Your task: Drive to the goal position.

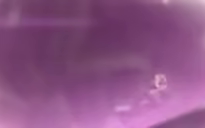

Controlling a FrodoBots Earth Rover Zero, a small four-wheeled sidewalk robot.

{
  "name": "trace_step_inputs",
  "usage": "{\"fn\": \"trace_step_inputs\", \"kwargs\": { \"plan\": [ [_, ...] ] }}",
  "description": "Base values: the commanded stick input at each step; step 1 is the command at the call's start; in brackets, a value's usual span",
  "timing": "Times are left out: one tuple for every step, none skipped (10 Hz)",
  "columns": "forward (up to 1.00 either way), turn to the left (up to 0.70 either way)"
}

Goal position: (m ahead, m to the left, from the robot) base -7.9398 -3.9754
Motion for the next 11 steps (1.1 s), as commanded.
{"fn": "trace_step_inputs", "kwargs": {
  "plan": [
    [1.00,0.00],
    [1.00,0.00],
    [0.00,0.45],
    [0.00,0.45],
    [0.00,0.45],
    [-0.45,0.37],
    [-1.00,0.27],
    [-1.00,0.22],
    [-1.00,0.00],
    [-1.00,0.00],
    [-1.00,0.00]
  ]
}}
